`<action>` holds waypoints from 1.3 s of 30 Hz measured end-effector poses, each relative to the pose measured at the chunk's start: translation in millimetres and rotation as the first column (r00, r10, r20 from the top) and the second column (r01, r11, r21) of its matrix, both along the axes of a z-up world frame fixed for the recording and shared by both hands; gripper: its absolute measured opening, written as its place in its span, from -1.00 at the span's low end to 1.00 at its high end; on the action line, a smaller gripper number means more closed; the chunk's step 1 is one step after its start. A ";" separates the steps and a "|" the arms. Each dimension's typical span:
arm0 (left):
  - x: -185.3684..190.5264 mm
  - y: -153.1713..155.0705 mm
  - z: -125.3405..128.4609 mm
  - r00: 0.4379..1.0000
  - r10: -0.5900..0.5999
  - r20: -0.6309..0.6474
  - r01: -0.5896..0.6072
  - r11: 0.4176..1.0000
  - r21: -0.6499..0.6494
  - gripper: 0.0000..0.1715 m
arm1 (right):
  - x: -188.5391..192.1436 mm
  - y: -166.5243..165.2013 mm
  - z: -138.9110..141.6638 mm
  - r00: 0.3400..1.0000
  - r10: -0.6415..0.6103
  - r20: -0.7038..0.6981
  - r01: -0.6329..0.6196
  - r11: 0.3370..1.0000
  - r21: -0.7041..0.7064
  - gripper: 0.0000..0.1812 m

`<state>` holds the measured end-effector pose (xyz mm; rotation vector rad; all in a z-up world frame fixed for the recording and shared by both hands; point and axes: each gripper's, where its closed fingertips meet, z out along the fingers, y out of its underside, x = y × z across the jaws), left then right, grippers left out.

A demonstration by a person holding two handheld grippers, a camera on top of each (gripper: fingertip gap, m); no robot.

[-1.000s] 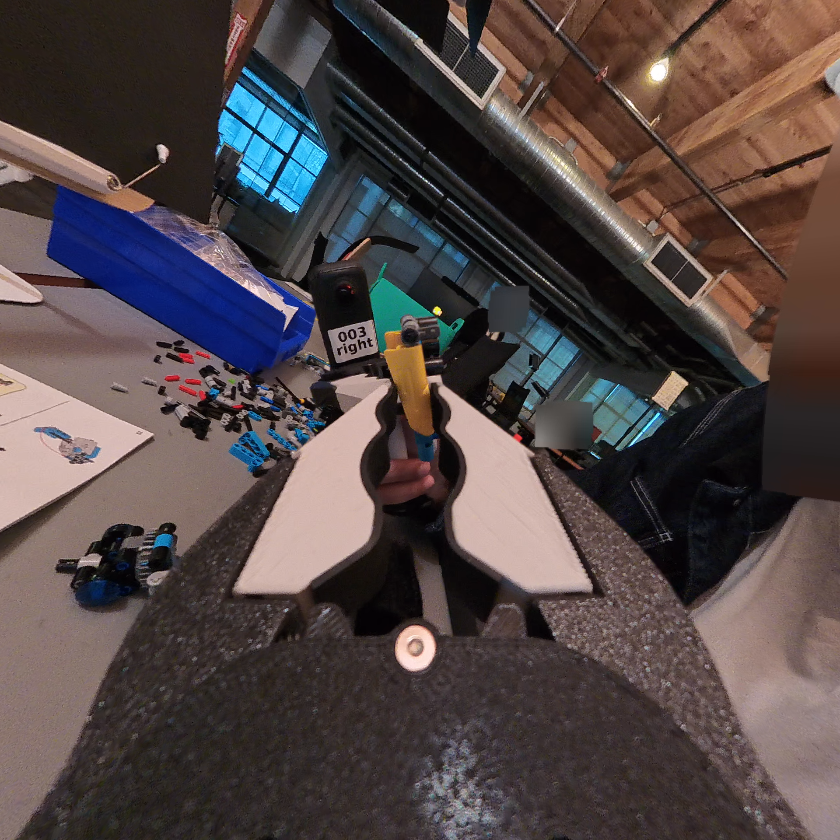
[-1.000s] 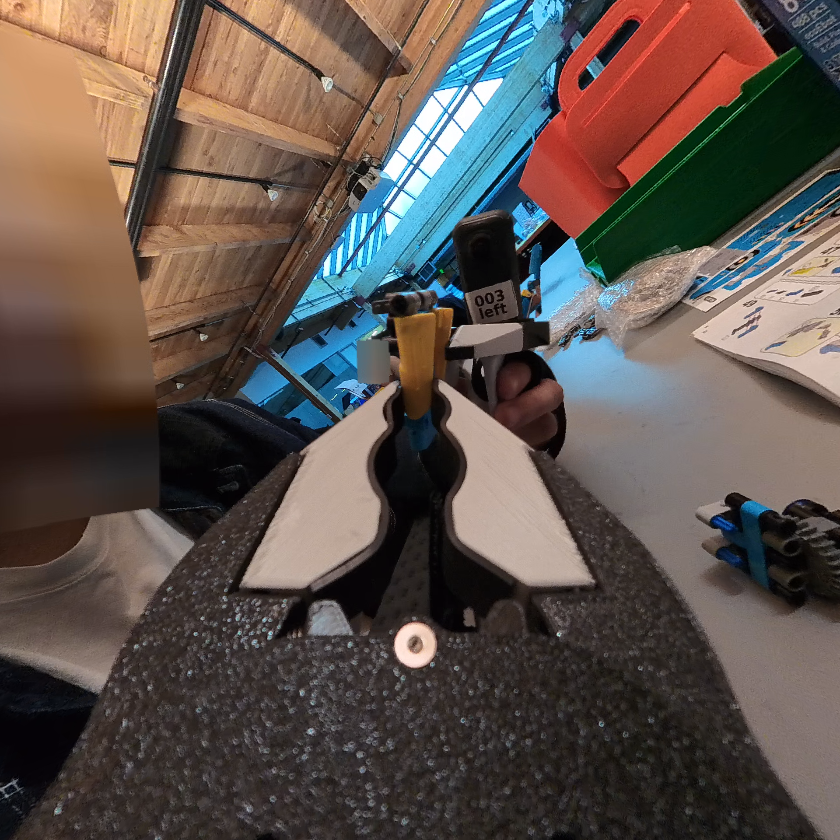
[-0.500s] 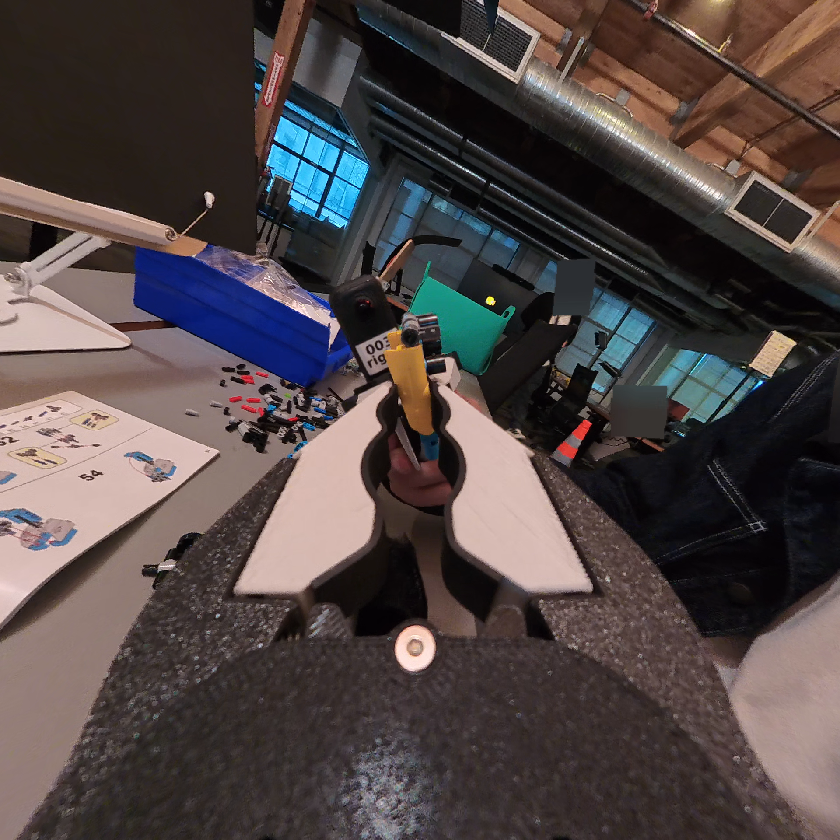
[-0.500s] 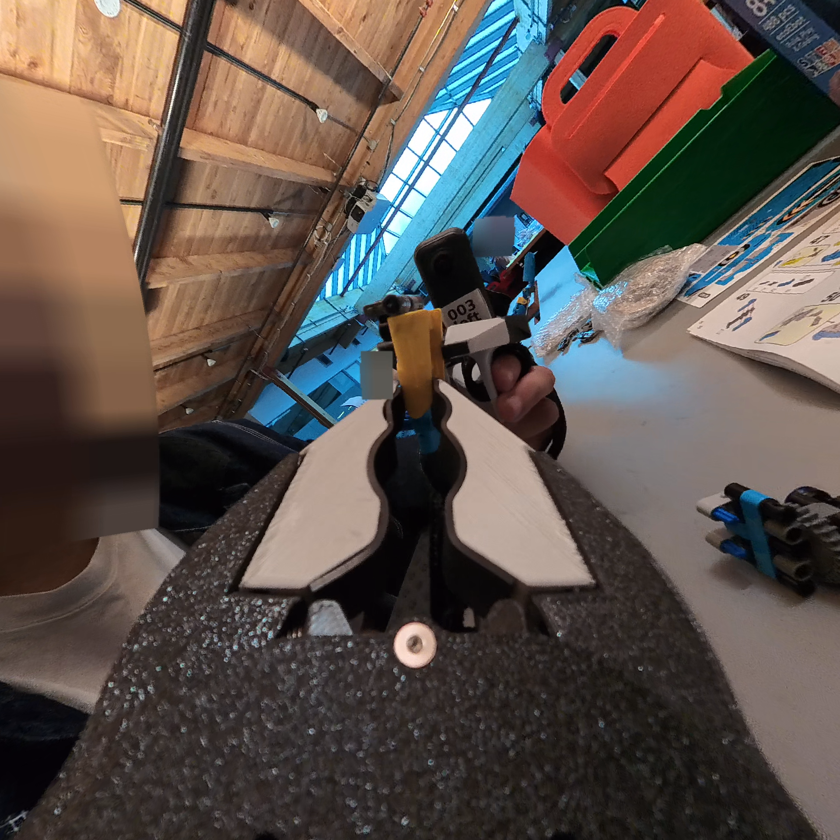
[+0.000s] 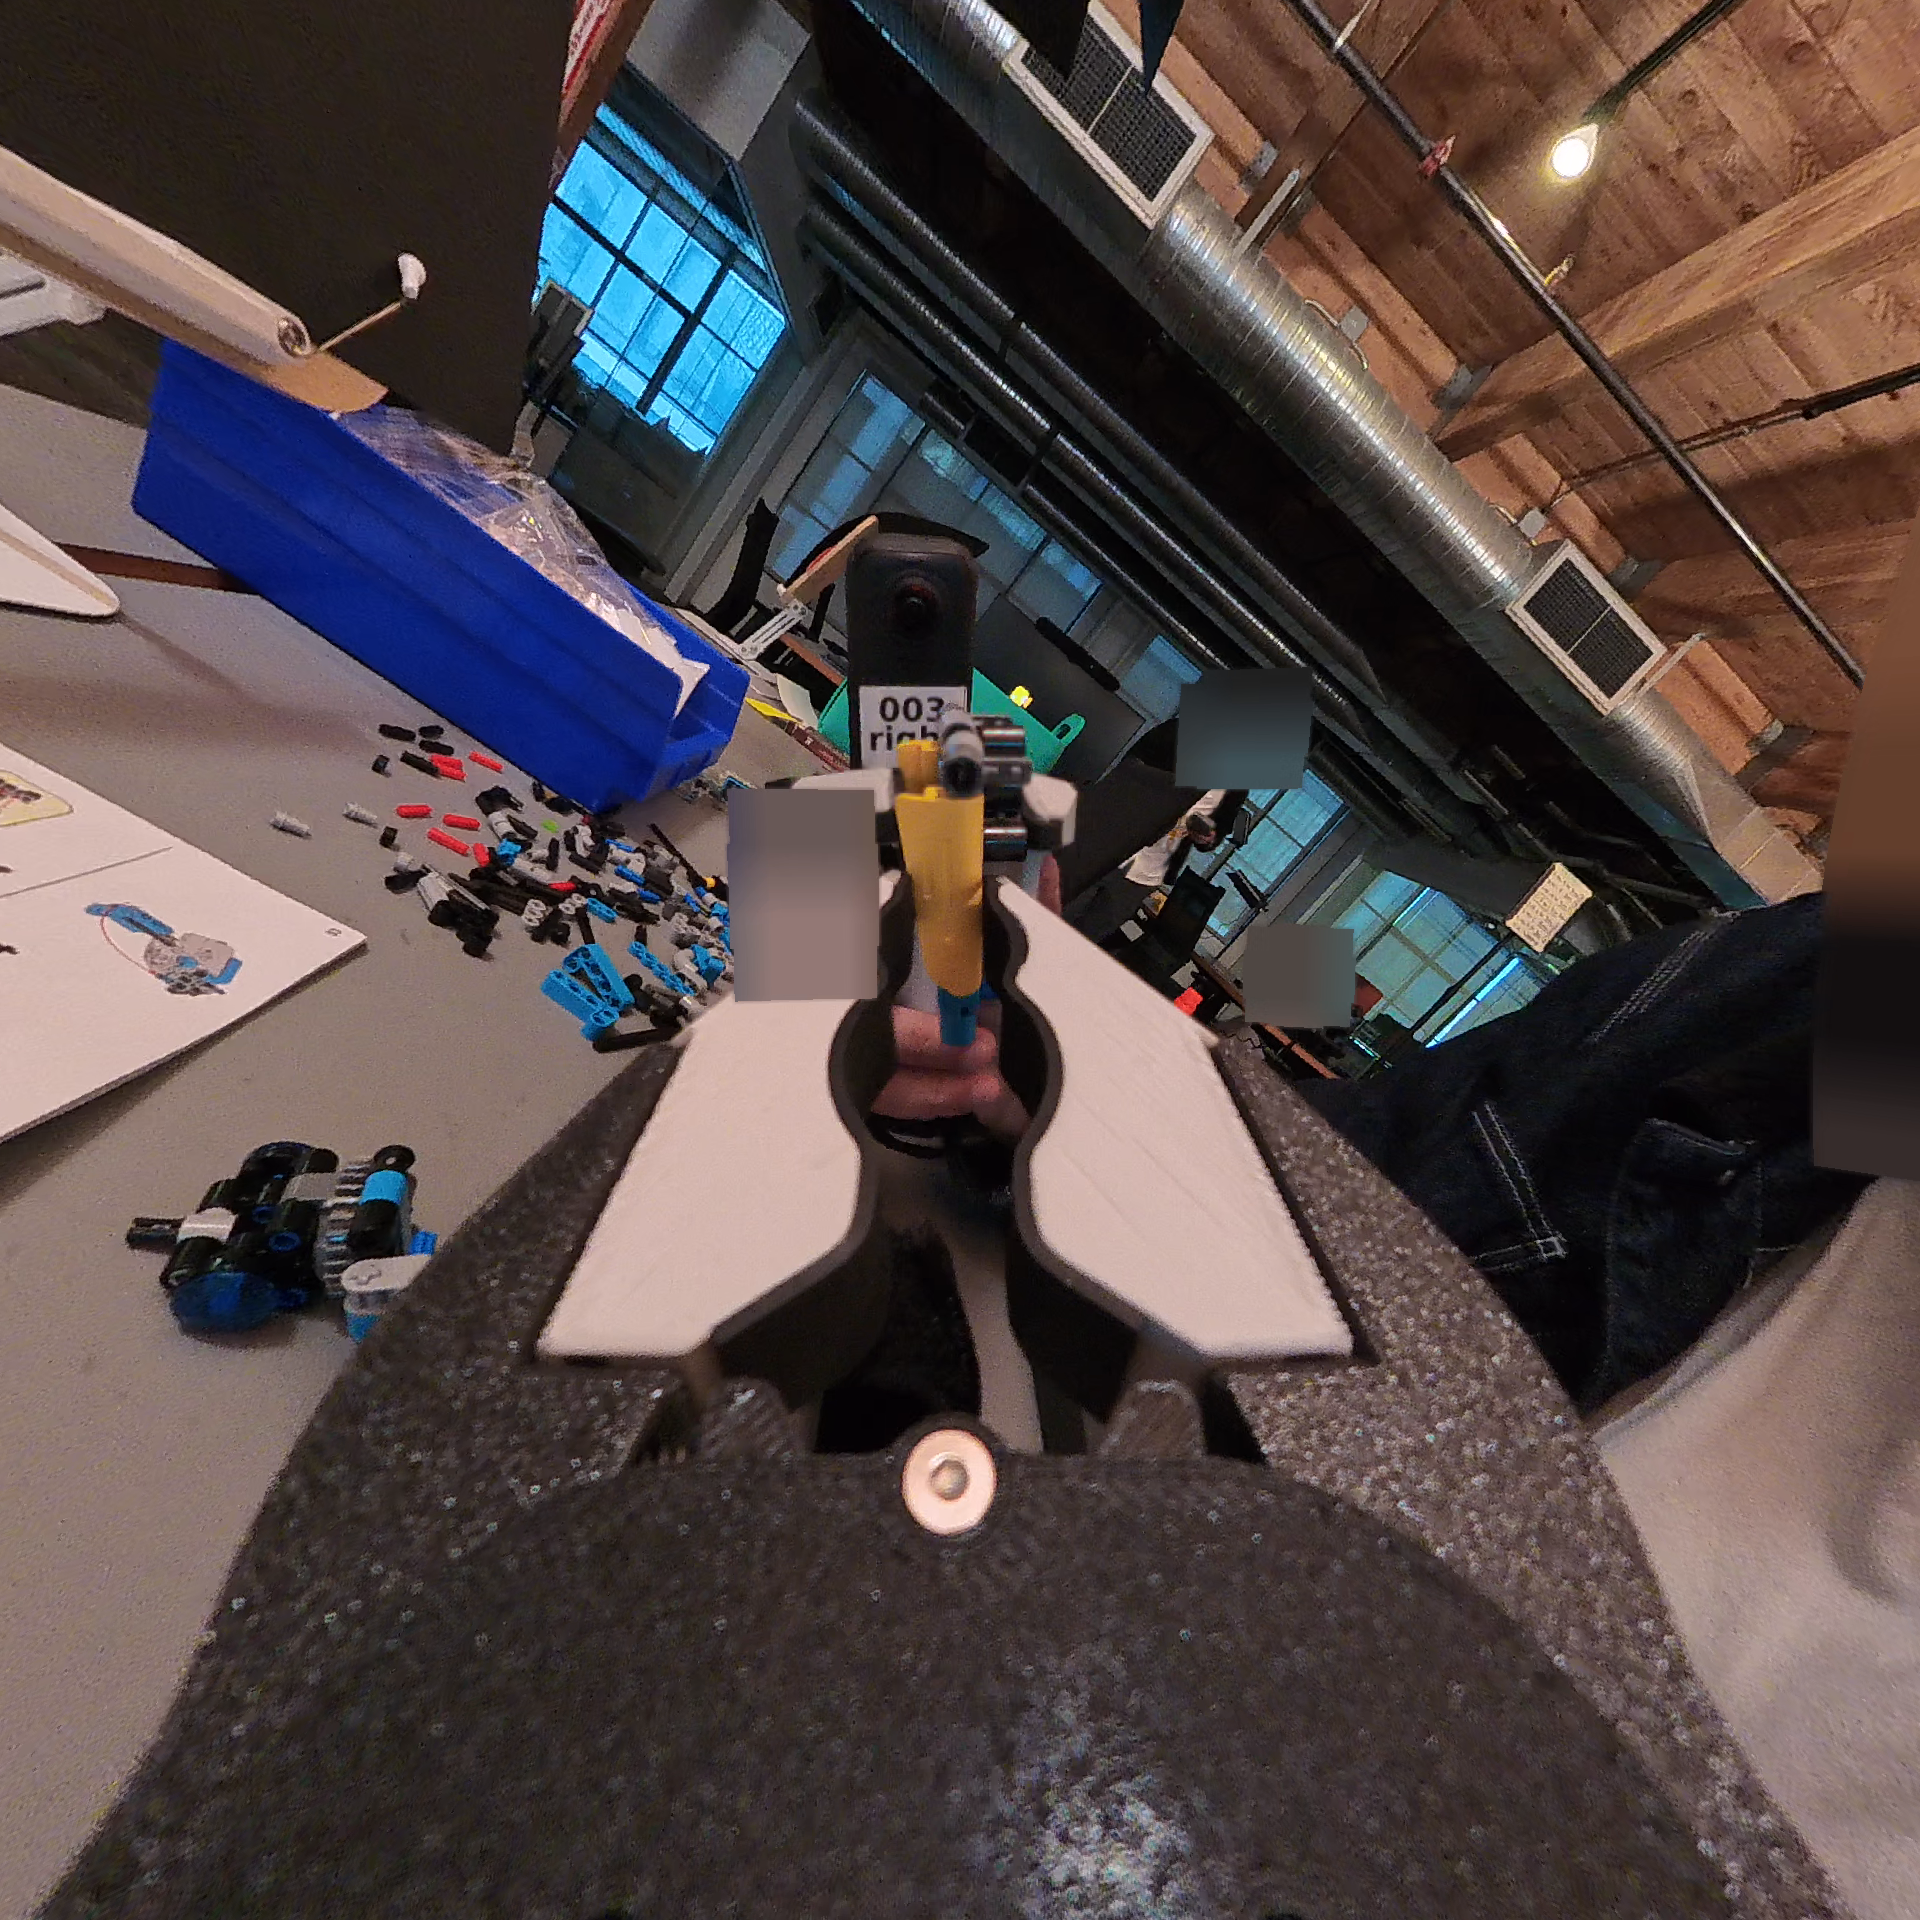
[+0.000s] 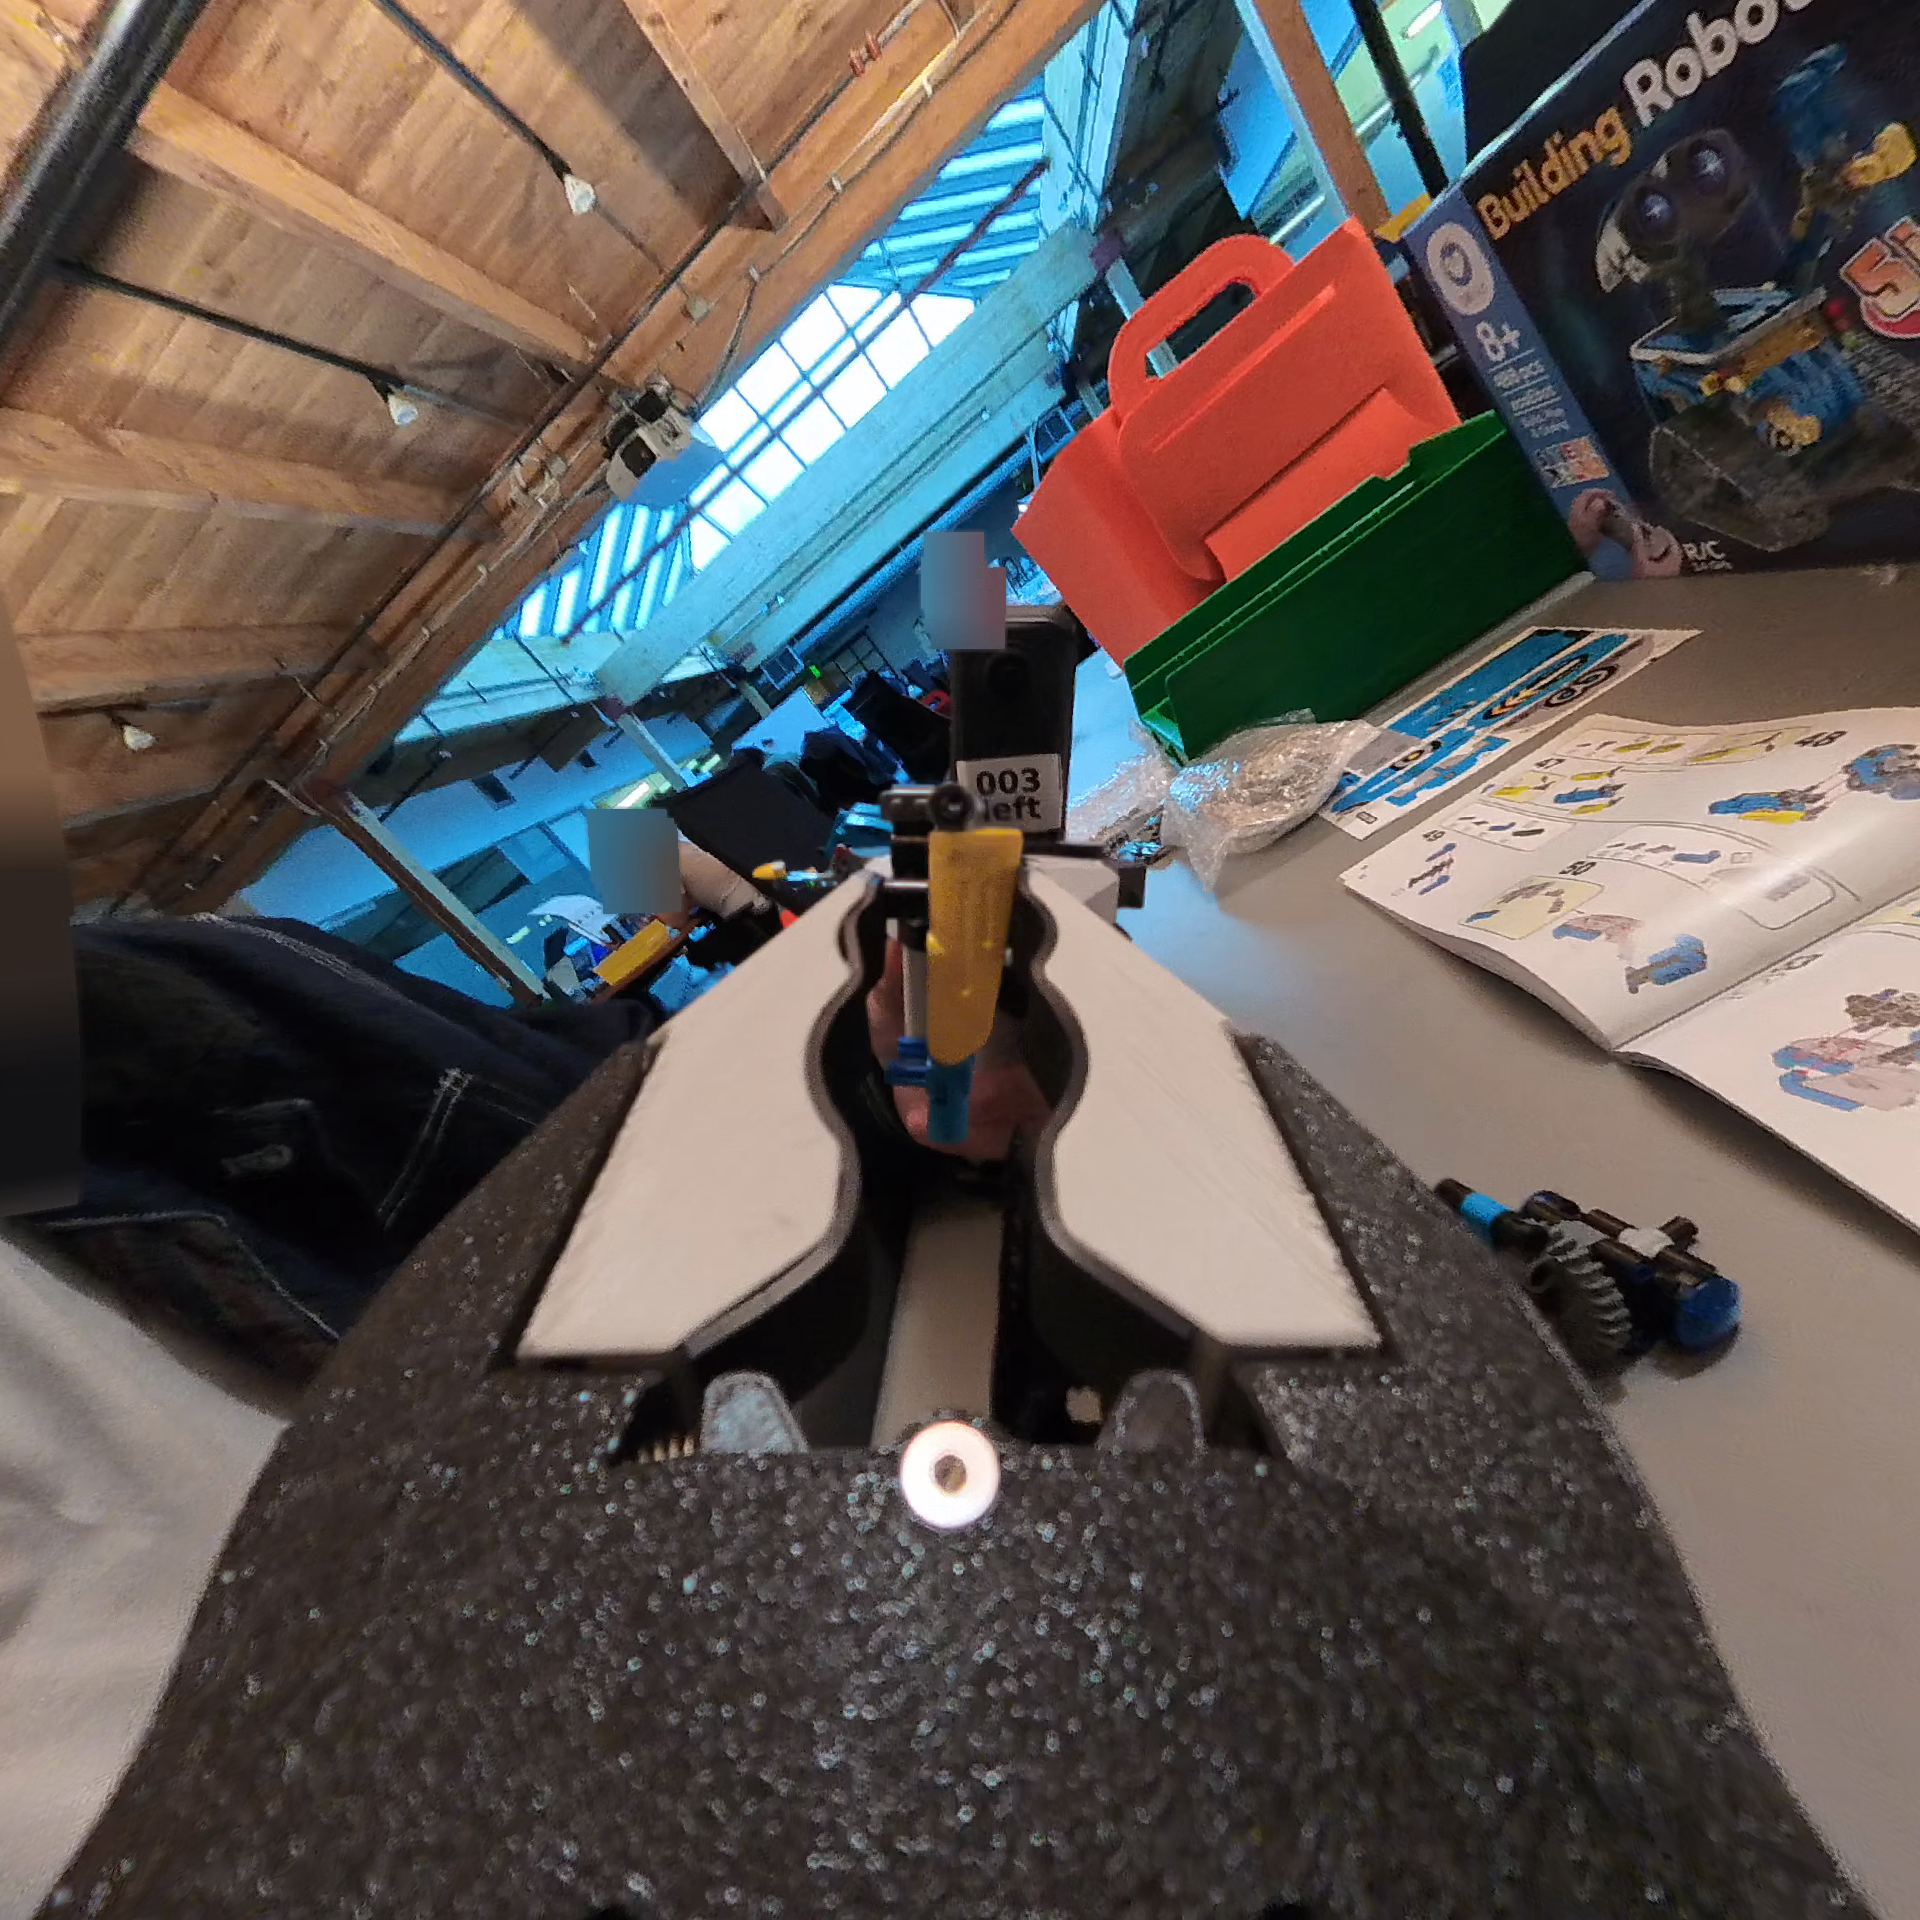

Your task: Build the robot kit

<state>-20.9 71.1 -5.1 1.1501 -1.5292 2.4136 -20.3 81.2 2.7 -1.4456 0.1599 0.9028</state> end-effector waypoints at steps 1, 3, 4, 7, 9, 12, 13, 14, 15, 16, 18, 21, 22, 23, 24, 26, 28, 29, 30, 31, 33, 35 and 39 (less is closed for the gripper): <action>1.3 -1.0 -1.9 1.000 0.004 -0.007 -0.004 1.000 0.006 -0.86 | 0.8 0.0 0.8 1.000 0.000 -0.019 0.000 1.000 0.001 -0.76; 8.0 -1.2 -11.5 0.998 0.051 -0.022 -0.049 0.996 0.079 -0.85 | 4.2 1.0 -4.2 1.000 -0.030 0.002 0.030 0.999 -0.030 -0.82; 12.1 1.8 -17.7 0.996 0.088 -0.018 -0.084 0.985 0.151 -0.84 | 9.1 1.6 -10.4 0.998 -0.059 0.035 0.061 0.996 -0.072 -0.81; 24.4 27.1 -40.9 0.970 0.229 0.077 -0.237 0.848 0.473 -0.55 | 51.3 -8.2 -45.7 0.946 -0.230 0.226 0.293 0.908 -0.298 -0.82; 28.5 45.3 -69.3 0.954 0.259 0.152 -0.288 0.643 0.709 -0.53 | 78.3 -22.6 -83.4 0.864 -0.258 0.431 0.456 0.765 -0.455 -0.81; 26.5 44.8 -108.7 0.969 0.210 0.133 -0.216 0.453 0.865 -0.54 | 70.6 -24.9 -133.7 0.884 -0.136 0.448 0.423 0.642 -0.639 -0.81; 25.2 39.1 -117.3 0.975 0.197 0.104 -0.184 0.445 0.876 -0.58 | 64.4 -22.8 -140.9 0.894 -0.119 0.433 0.405 0.629 -0.664 -0.81; 24.9 34.5 -123.8 0.978 0.197 0.074 -0.157 0.446 0.881 -0.60 | 59.7 -22.1 -145.7 0.892 -0.091 0.442 0.400 0.613 -0.681 -0.81; 26.0 31.6 -128.4 0.978 0.204 0.052 -0.140 0.448 0.883 -0.63 | 58.4 -21.8 -148.4 0.882 -0.072 0.466 0.412 0.597 -0.689 -0.81; 28.2 29.5 -130.8 0.976 0.212 0.042 -0.136 0.450 0.883 -0.63 | 60.1 -21.5 -150.2 0.870 -0.072 0.488 0.436 0.576 -0.691 -0.81; 35.5 29.0 -133.4 0.970 0.236 0.049 -0.151 0.434 0.888 -0.63 | 59.0 -19.6 -151.9 0.867 -0.067 0.494 0.442 0.560 -0.701 -0.81; 40.4 25.9 -140.8 0.973 0.222 0.068 -0.150 0.376 0.915 -0.71 | 60.1 -17.0 -152.9 0.865 -0.083 0.496 0.456 0.545 -0.704 -0.81; 40.2 22.6 -141.3 0.975 0.206 0.081 -0.153 0.364 0.919 -0.81 | 59.7 -16.3 -153.2 0.866 -0.088 0.492 0.456 0.543 -0.705 -0.81; 40.7 20.6 -141.5 0.975 0.199 0.102 -0.167 0.343 0.924 -0.81 | 58.9 -15.1 -153.1 0.868 -0.099 0.486 0.457 0.541 -0.706 -0.81; 42.0 20.0 -141.3 0.971 0.203 0.131 -0.191 0.314 0.930 -0.81 | 57.6 -14.1 -152.9 0.873 -0.109 0.476 0.454 0.538 -0.710 -0.81; 43.8 17.4 -140.6 0.961 0.196 0.193 -0.239 0.250 0.938 -0.82 | 58.7 -12.8 -152.9 0.869 -0.137 0.476 0.473 0.518 -0.713 -0.81; 45.7 16.6 -141.1 0.951 0.199 0.236 -0.274 0.195 0.942 -0.82 | 58.7 -12.4 -153.2 0.858 -0.139 0.495 0.492 0.498 -0.714 -0.81; 46.5 16.5 -141.0 0.948 0.204 0.243 -0.281 0.187 0.941 -0.82 | 59.9 -12.2 -153.4 0.847 -0.141 0.513 0.511 0.485 -0.710 -0.81; 47.1 16.9 -141.1 0.948 0.214 0.236 -0.278 0.193 0.941 -0.81 | 60.4 -11.6 -153.5 0.835 -0.136 0.534 0.528 0.474 -0.705 -0.81; 47.8 17.5 -141.2 0.949 0.230 0.215 -0.266 0.217 0.939 -0.81 | 61.1 -11.3 -153.8 0.822 -0.125 0.556 0.543 0.466 -0.698 -0.81; 48.3 18.4 -141.2 0.952 0.254 0.169 -0.237 0.269 0.933 -0.81 | 61.7 -9.9 -153.9 0.812 -0.130 0.569 0.559 0.456 -0.693 -0.81; 48.3 18.6 -141.2 0.953 0.258 0.162 -0.233 0.277 0.932 -0.81 | 61.9 -9.4 -153.9 0.806 -0.124 0.579 0.565 0.453 -0.689 -0.81; 48.2 18.0 -141.1 0.951 0.256 0.172 -0.240 0.264 0.934 -0.81 | 61.8 -10.0 -153.8 0.798 -0.103 0.594 0.569 0.452 -0.687 -0.81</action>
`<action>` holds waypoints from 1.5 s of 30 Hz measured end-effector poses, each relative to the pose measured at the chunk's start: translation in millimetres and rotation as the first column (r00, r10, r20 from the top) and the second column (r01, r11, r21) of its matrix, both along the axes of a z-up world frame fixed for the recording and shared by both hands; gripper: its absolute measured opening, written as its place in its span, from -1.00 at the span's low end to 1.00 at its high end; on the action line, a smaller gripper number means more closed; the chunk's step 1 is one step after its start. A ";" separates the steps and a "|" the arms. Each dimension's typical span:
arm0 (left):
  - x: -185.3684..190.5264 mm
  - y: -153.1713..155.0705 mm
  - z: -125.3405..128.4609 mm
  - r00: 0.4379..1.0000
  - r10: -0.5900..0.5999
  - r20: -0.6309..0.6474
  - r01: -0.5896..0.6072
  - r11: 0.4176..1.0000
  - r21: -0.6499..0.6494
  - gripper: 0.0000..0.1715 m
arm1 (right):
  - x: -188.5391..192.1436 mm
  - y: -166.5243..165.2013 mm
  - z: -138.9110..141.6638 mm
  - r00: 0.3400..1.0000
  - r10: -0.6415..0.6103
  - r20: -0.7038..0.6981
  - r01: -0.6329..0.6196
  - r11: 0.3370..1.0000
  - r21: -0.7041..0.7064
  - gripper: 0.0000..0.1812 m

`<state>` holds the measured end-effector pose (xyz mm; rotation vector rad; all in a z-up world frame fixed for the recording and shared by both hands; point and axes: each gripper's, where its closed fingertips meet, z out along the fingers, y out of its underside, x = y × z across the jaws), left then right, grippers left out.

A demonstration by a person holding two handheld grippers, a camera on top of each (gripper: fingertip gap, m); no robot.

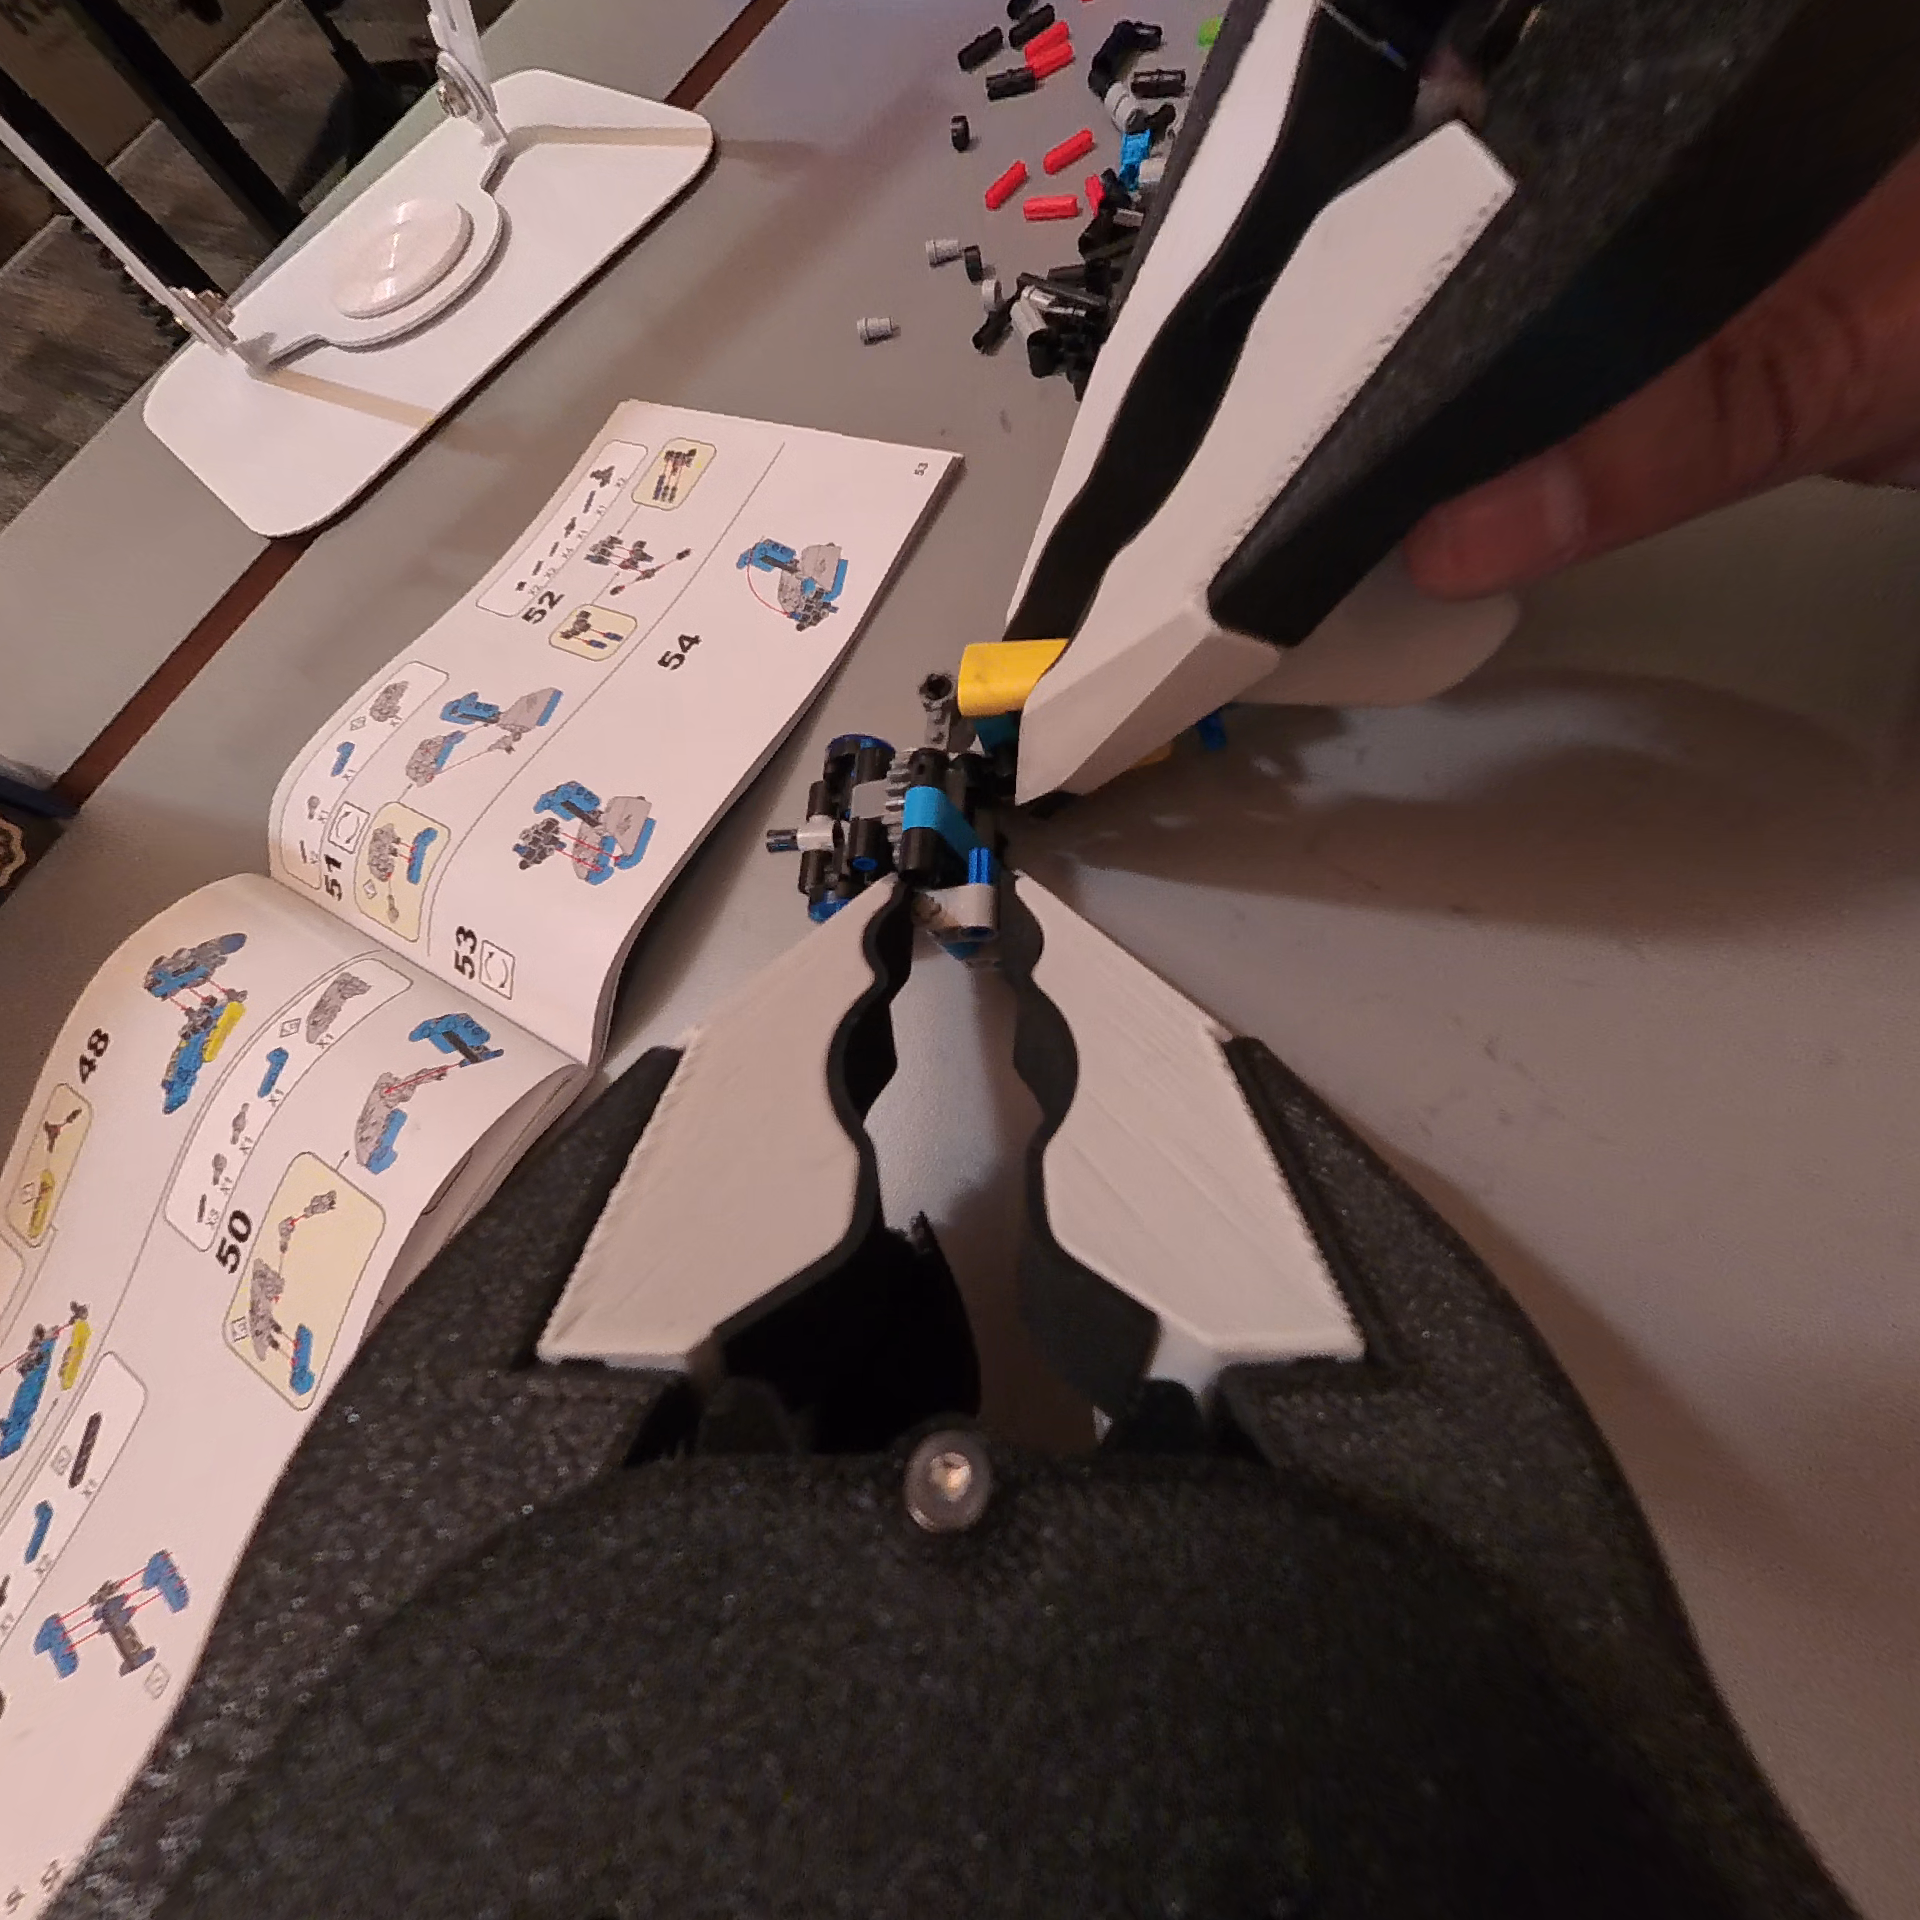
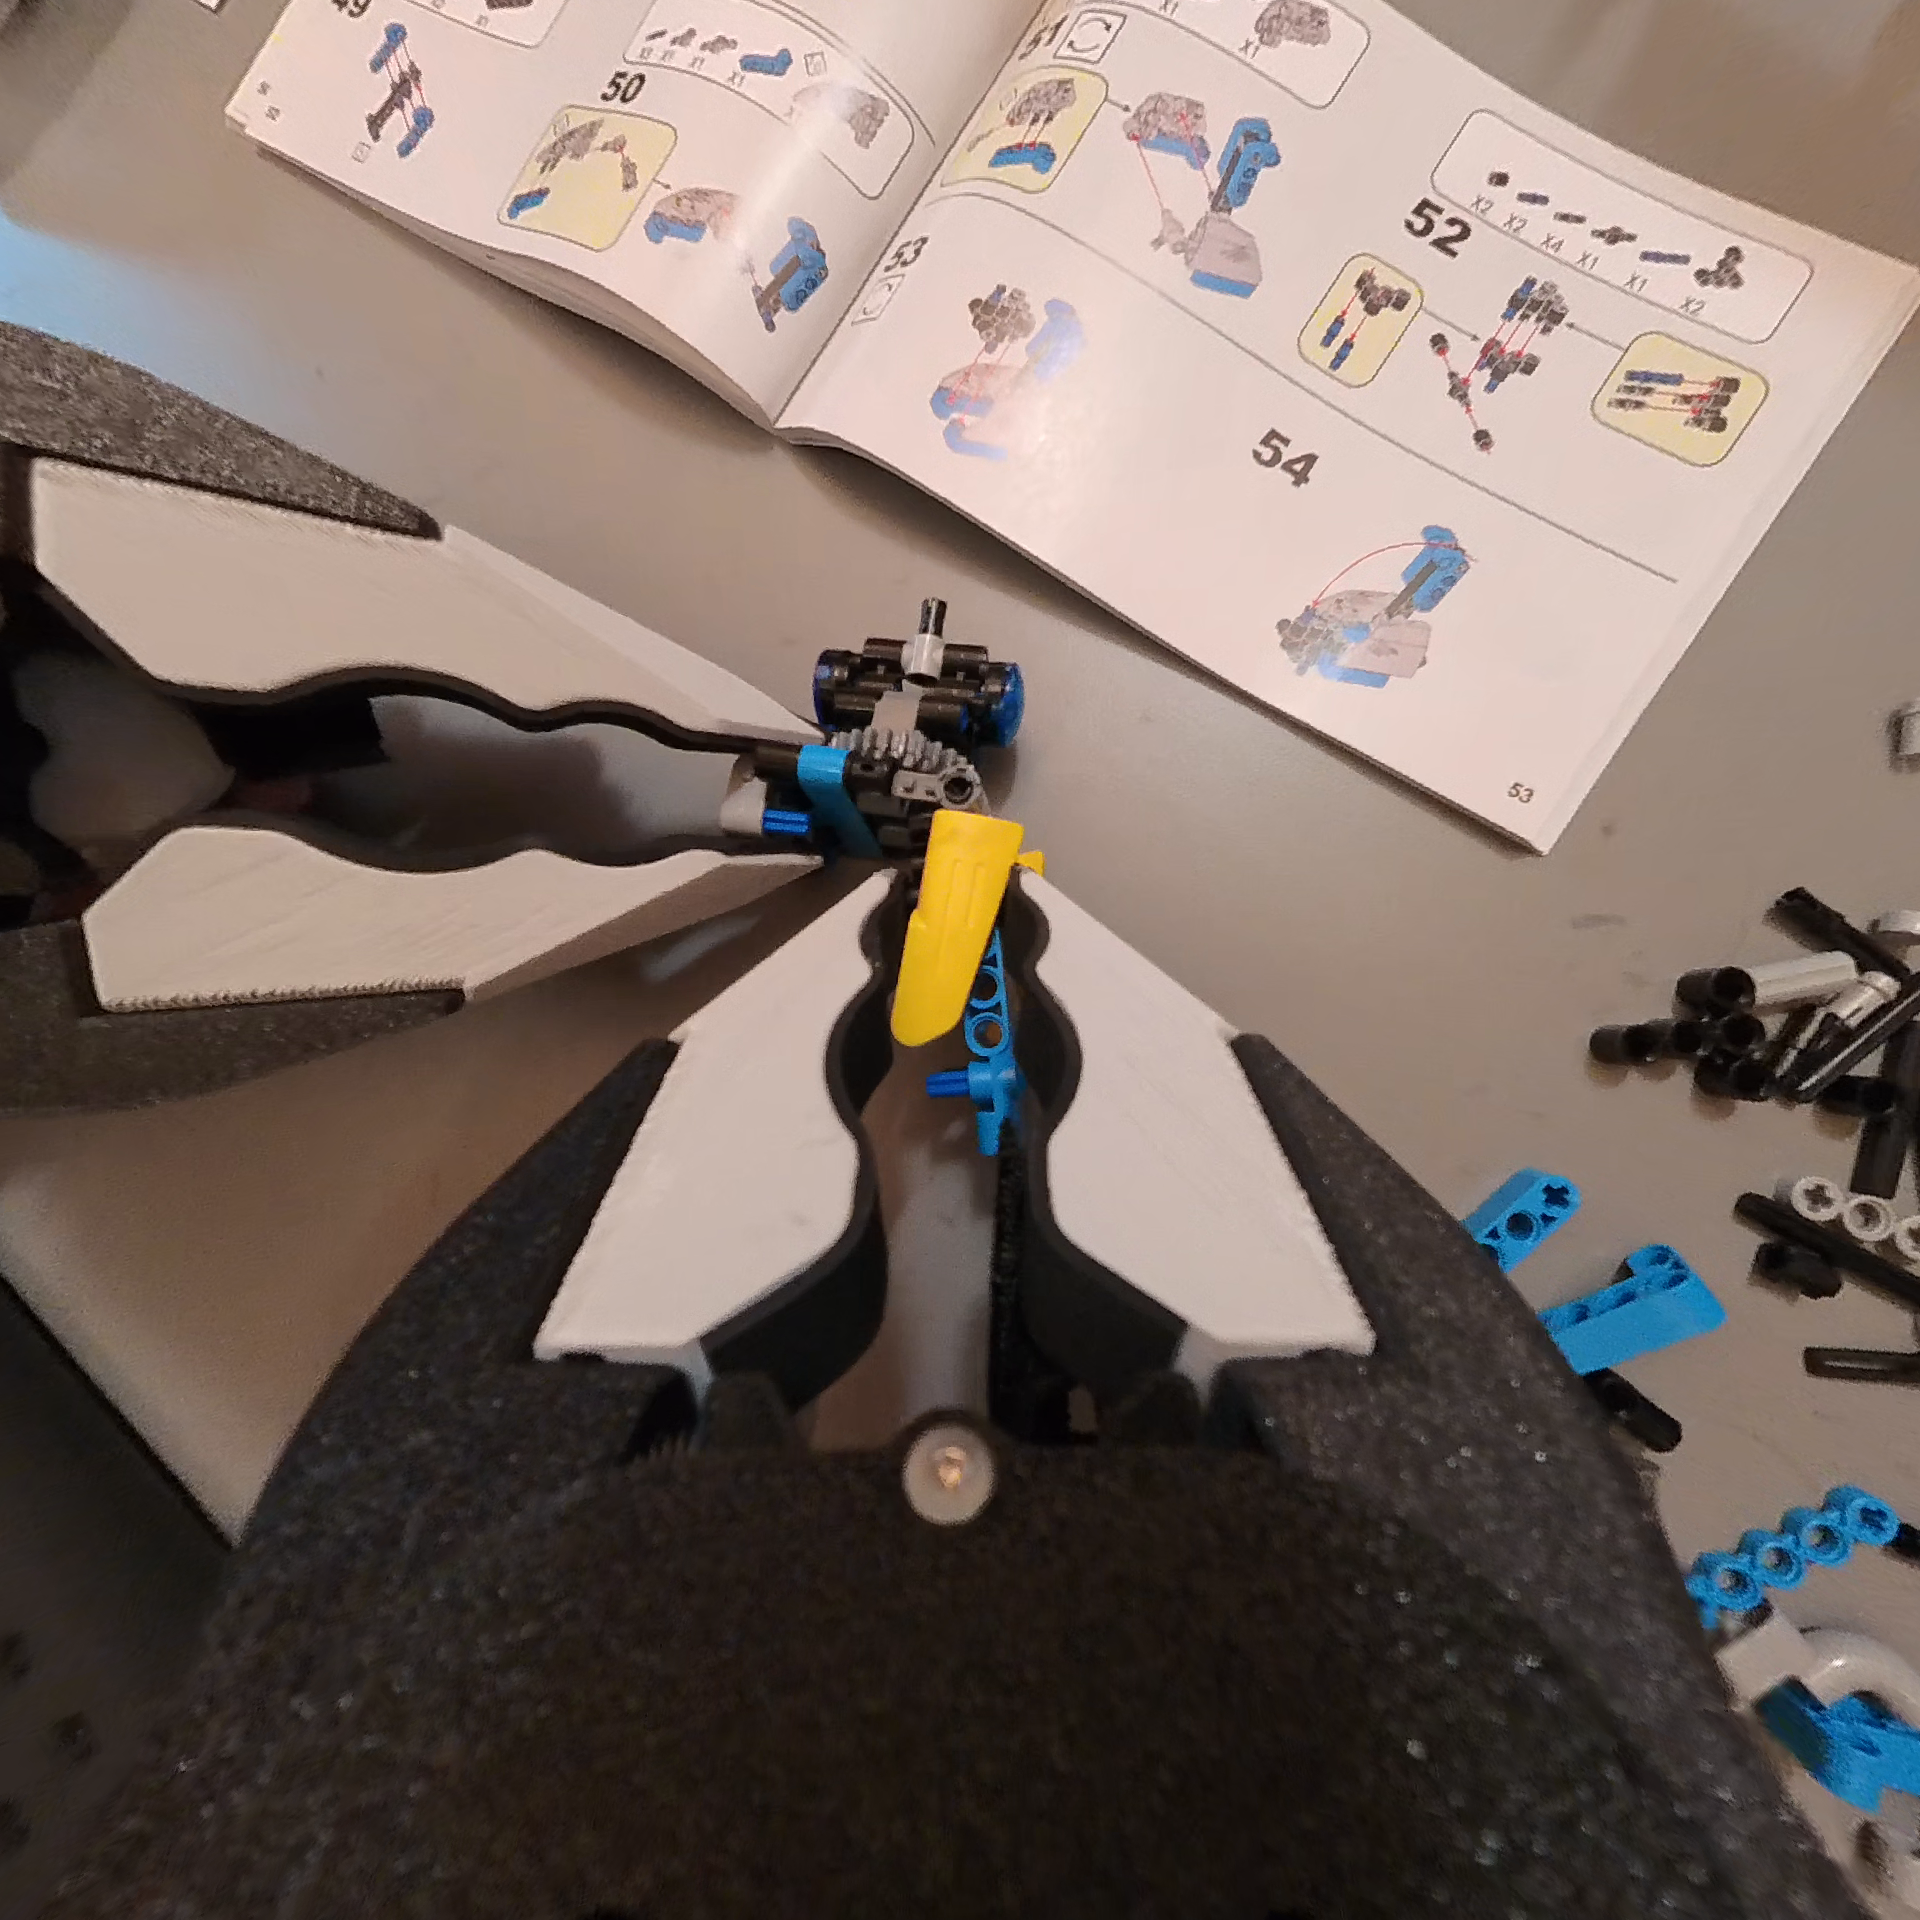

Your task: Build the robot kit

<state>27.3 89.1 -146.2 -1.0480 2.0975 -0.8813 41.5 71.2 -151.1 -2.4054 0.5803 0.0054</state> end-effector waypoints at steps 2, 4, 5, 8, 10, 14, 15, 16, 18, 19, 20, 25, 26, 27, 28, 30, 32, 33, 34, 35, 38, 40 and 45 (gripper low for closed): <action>-0.1 -0.4 0.0 1.000 -0.002 0.005 0.002 1.000 0.010 -0.81 | 0.7 0.1 0.1 1.000 -0.013 0.008 0.013 1.000 -0.008 -0.81; -0.2 -1.0 0.0 1.000 -0.006 0.019 0.005 0.999 0.036 -0.82 | 1.2 -0.4 -0.2 0.999 0.001 0.048 0.001 0.999 -0.036 -0.81; -0.1 -1.5 0.0 1.000 -0.008 0.024 0.006 0.999 0.045 -0.82 | 1.4 -1.4 -0.3 0.998 0.008 0.069 -0.004 0.998 -0.057 -0.81; 0.1 -2.5 0.1 1.000 -0.010 0.025 0.009 0.999 0.045 -0.82 | 2.2 -3.0 1.4 0.986 0.062 0.152 -0.045 0.992 -0.115 -0.81; -0.1 -2.4 0.0 1.000 -0.011 0.025 0.010 0.999 0.045 -0.82 | 2.7 -3.0 1.9 0.977 0.090 0.192 -0.064 0.988 -0.138 -0.82; 0.2 -2.7 0.1 1.000 -0.011 0.019 0.011 0.999 0.032 -0.82 | 0.6 -2.1 1.1 0.987 0.106 0.122 -0.094 0.991 -0.095 -0.81; 0.2 -2.9 0.1 1.000 -0.011 0.017 0.011 1.000 0.029 -0.82 | 0.1 -2.3 0.9 0.988 0.109 0.111 -0.100 0.991 -0.089 -0.81; 0.3 -3.2 0.0 1.000 -0.013 0.015 0.012 1.000 0.025 -0.82 | -1.8 -2.2 0.6 0.990 0.111 0.083 -0.105 0.991 -0.078 -0.80; 0.5 -3.4 0.0 1.000 -0.012 0.010 0.012 1.000 0.017 -0.82 | -1.8 -2.0 0.1 0.992 0.113 0.048 -0.111 0.992 -0.057 -0.80; 0.6 -3.3 0.1 1.000 -0.012 0.010 0.012 1.000 0.016 -0.82 | -1.7 -1.8 0.1 0.992 0.121 0.042 -0.119 0.992 -0.051 -0.80; 0.6 -3.3 0.0 1.000 -0.011 0.008 0.010 1.000 0.013 -0.82 | -1.8 -1.6 0.1 0.991 0.128 0.037 -0.126 0.991 -0.047 -0.80; 1.8 -2.1 0.6 1.000 -0.003 -0.006 0.003 1.000 -0.019 -0.82 | -2.5 0.5 0.5 0.989 0.139 -0.054 -0.139 0.990 0.007 -0.79; 2.4 -1.6 0.7 1.000 -0.001 -0.006 0.001 1.000 -0.021 -0.82 | -2.6 1.3 0.4 0.988 0.130 -0.083 -0.128 0.991 0.026 -0.79; 2.5 -1.5 0.7 1.000 -0.001 -0.007 0.001 1.000 -0.019 -0.82 | -2.5 1.3 0.3 0.988 0.136 -0.072 -0.134 0.991 0.027 -0.79; 2.0 -1.4 0.2 1.000 -0.004 -0.005 0.004 1.000 -0.012 -0.82 | -2.6 1.3 0.1 0.988 0.147 -0.044 -0.146 0.989 0.018 -0.79; 1.7 -1.1 0.0 1.000 -0.005 0.002 0.005 1.000 0.002 -0.82 | -3.0 1.7 0.4 0.988 0.154 -0.024 -0.154 0.988 0.018 -0.78; 1.8 -1.0 -0.1 1.000 -0.004 0.003 0.004 1.000 0.003 -0.82 | -3.2 2.2 0.9 0.987 0.153 -0.048 -0.151 0.988 0.045 -0.78; 1.7 -1.2 -0.1 1.000 -0.005 0.003 0.005 1.000 0.004 -0.82 | -3.8 1.9 1.1 0.986 0.153 -0.067 -0.150 0.987 0.059 -0.77; 1.6 -1.5 -0.2 1.000 -0.007 0.003 0.007 1.000 0.005 -0.82 | -4.9 1.3 1.2 0.984 0.155 -0.089 -0.149 0.986 0.071 -0.75; 1.5 -1.6 -0.3 1.000 -0.007 0.004 0.007 1.000 0.008 -0.82 | -6.6 1.0 1.4 0.981 0.159 -0.113 -0.150 0.985 0.083 -0.72; 1.1 -1.3 -0.3 1.000 -0.007 0.004 0.007 1.000 0.009 -0.82 | -8.3 -1.9 4.2 0.974 0.176 -0.139 -0.162 0.981 0.111 -0.65; 0.6 -1.1 -0.2 1.000 -0.009 0.001 0.009 1.000 0.003 -0.82 | -5.9 -5.0 7.4 0.973 0.193 -0.124 -0.178 0.976 0.122 -0.63; -2.5 -0.6 -0.3 0.999 -0.034 -0.011 0.033 0.999 -0.014 -0.82 | 0.1 -5.5 23.3 0.965 0.220 -0.144 -0.180 0.952 0.249 -0.58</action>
